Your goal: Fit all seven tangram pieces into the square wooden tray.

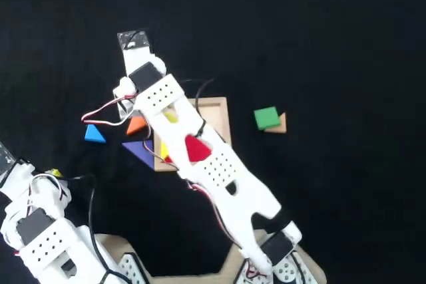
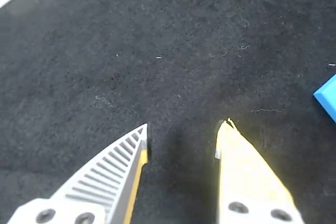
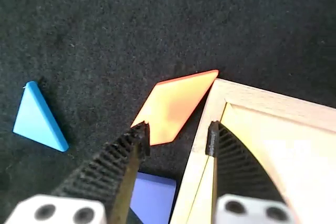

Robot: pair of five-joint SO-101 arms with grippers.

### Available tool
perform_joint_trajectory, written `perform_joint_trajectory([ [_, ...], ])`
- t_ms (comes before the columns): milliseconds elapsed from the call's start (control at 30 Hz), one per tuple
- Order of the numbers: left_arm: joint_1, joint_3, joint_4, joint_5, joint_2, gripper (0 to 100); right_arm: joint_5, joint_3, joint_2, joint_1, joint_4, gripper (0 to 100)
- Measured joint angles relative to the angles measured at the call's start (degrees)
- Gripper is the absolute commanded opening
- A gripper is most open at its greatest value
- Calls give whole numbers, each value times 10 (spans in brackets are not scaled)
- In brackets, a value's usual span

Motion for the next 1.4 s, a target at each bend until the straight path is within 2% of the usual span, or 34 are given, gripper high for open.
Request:
perform_joint_trajectory([
  [533, 0, 0, 0, 0, 0, 216, 15, 30, 13, -26, -70, 194],
  [1133, 0, 0, 0, 0, 0, 216, 2, 86, 14, -26, -69, 190],
  [1300, 0, 0, 0, 0, 0, 216, 2, 89, 14, -24, -69, 43],
  [1400, 0, 0, 0, 0, 0, 216, 2, 91, 14, -21, -66, 29],
])
